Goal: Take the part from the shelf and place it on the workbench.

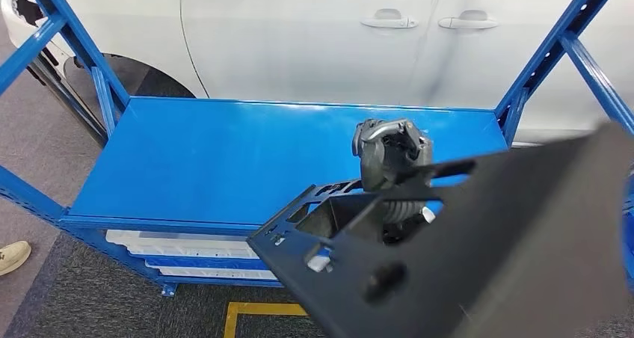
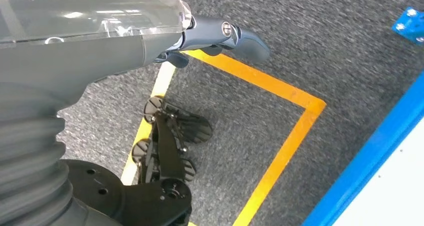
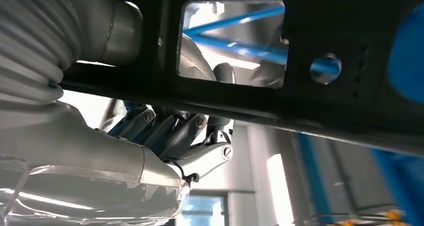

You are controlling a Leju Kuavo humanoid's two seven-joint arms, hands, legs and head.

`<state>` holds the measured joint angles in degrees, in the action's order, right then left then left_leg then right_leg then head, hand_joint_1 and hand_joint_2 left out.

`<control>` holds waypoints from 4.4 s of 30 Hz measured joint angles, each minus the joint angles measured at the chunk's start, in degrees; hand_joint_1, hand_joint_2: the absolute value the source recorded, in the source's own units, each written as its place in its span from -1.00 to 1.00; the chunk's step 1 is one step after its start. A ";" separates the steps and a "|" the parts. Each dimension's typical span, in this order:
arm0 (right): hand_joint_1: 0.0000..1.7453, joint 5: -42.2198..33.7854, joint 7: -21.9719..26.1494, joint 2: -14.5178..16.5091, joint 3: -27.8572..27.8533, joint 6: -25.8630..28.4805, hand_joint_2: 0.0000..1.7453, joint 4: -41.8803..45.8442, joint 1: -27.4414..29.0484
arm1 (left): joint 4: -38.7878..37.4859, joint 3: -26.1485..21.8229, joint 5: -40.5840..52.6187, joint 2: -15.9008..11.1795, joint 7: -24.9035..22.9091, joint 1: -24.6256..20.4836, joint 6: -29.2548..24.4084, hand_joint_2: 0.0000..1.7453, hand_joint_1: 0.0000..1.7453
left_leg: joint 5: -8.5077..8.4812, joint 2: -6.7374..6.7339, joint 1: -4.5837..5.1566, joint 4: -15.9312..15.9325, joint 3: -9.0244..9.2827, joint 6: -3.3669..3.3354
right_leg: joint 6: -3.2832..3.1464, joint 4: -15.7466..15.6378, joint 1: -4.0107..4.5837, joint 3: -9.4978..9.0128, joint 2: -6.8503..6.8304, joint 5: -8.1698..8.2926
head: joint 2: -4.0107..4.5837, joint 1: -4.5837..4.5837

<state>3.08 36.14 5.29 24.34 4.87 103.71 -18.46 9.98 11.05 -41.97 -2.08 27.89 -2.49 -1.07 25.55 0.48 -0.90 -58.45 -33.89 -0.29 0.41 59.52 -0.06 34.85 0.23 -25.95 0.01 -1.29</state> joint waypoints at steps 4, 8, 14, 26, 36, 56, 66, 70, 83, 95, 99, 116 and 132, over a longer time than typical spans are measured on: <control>1.00 -0.84 0.26 -1.06 1.74 -2.68 1.00 5.88 2.85 | 0.00 -0.10 -0.28 0.04 0.07 -0.06 -0.37 1.00 -1.00 | 0.55 -0.08 0.06 -0.24 0.18 1.25 | -1.14 -1.40 0.05 -0.73 0.02 0.23 | 0.01 0.00; 1.00 -0.90 0.32 -1.70 4.09 -4.59 1.00 9.08 4.00 | -0.01 -0.39 -0.32 0.26 0.07 -0.07 -0.89 1.00 -1.00 | 6.60 -0.15 -0.13 -10.89 -4.26 2.15 | -2.12 -1.85 -0.07 -1.12 -0.18 0.39 | 0.01 0.00; 1.00 -2.57 0.30 -3.31 6.39 -4.99 1.00 9.49 2.62 | 0.00 -0.92 -0.52 0.37 0.07 -0.09 -0.68 1.00 -1.00 | 1.85 -0.16 -0.03 -4.16 -0.55 1.71 | -1.87 -1.39 0.20 -1.26 -0.12 0.24 | 0.01 0.00; 1.00 -7.59 -3.23 -6.21 9.14 -2.23 1.00 9.20 -3.25 | 0.01 -1.56 -1.18 0.76 -0.27 -0.46 -1.10 1.00 -1.00 | -2.04 -0.36 0.02 0.44 -1.48 -1.02 | 1.43 14.61 -0.45 3.83 -0.06 -9.20 | 0.01 0.00; 1.00 -8.37 -2.95 -6.71 10.88 -1.30 1.00 9.18 -4.82 | -0.02 -2.35 -1.37 1.08 -0.82 -0.47 -2.29 1.00 -1.00 | -1.60 -0.13 0.02 -1.95 -4.25 1.70 | -1.54 -2.10 -0.31 -4.54 -0.21 -1.88 | 0.00 0.00; 1.00 -15.40 -4.09 -7.92 11.20 -8.19 1.00 7.18 -9.58 | 0.01 -3.23 -1.56 1.27 -1.91 -0.78 -3.02 1.00 -1.00 | -1.46 -0.68 0.44 1.34 -0.02 -1.64 | 1.70 15.36 -0.42 6.80 -0.25 -7.32 | 0.00 0.00; 1.00 -17.29 -4.31 -8.48 11.55 -5.87 1.00 6.16 -12.41 | -0.01 -3.27 -1.23 1.35 -2.12 -0.68 -3.09 1.00 -1.00 | -3.95 -0.41 0.38 -0.23 -4.40 0.88 | -1.46 -2.94 -0.24 -6.03 -0.39 -2.23 | 0.00 0.00; 1.00 -17.87 -4.23 -8.88 12.10 -4.57 1.00 5.80 -13.21 | -0.02 -3.31 -1.07 1.38 -2.82 -0.63 -3.25 1.00 -1.00 | 6.21 -0.35 -0.01 -12.71 -7.48 1.83 | -2.21 -3.07 -0.14 -2.69 -0.59 0.75 | 0.00 0.00; 1.00 -16.19 -0.20 -10.83 13.17 -6.34 1.00 3.29 -11.23 | 0.03 -5.43 -3.99 1.37 -10.10 -0.30 2.66 1.00 -1.00 | 3.00 -0.68 0.25 1.65 5.33 -1.15 | 1.22 4.66 -0.60 5.71 -0.47 0.46 | -0.01 0.02; 1.00 -11.33 2.70 -12.59 13.40 -6.99 1.00 0.21 -8.83 | 0.03 -6.82 -4.73 1.86 -18.76 0.32 -0.07 1.00 -1.00 | 0.07 3.33 -0.14 0.92 1.20 0.58 | -0.69 -2.31 -0.25 -2.61 3.03 0.08 | -0.01 0.03; 1.00 -11.32 2.40 -13.19 13.05 -6.35 1.00 0.29 -8.82 | 0.03 -6.64 -3.24 1.46 -19.71 0.50 1.74 1.00 -1.00 | 4.43 0.78 0.05 -6.62 -2.47 1.69 | -1.42 -3.84 -0.60 -3.46 0.33 0.77 | -0.01 0.01; 1.00 -5.04 2.62 -14.32 11.09 -7.06 1.00 8.03 -4.86 | 0.03 -5.14 -1.13 0.79 -18.83 0.26 2.17 1.00 -1.00 | -1.06 0.64 0.33 0.82 0.01 -1.36 | 1.34 13.52 -0.59 4.04 -0.75 -8.78 | 0.00 0.02; 1.00 -3.19 1.80 -14.27 11.11 -5.62 1.00 12.21 -4.16 | 0.03 -5.26 -2.44 1.81 -18.49 0.13 1.40 1.00 -1.00 | 5.73 0.17 0.09 -15.12 -8.39 1.84 | -1.46 -2.74 -0.40 -4.02 -2.14 -0.87 | 0.01 0.00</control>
<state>-0.11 37.94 -8.98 35.45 -0.75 115.92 -22.62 10.01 5.80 -44.41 -0.26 9.40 -2.36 0.33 31.28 0.65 -0.81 -73.56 -42.28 1.55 -1.05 56.78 -0.45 30.83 -1.91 -26.82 0.02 -1.29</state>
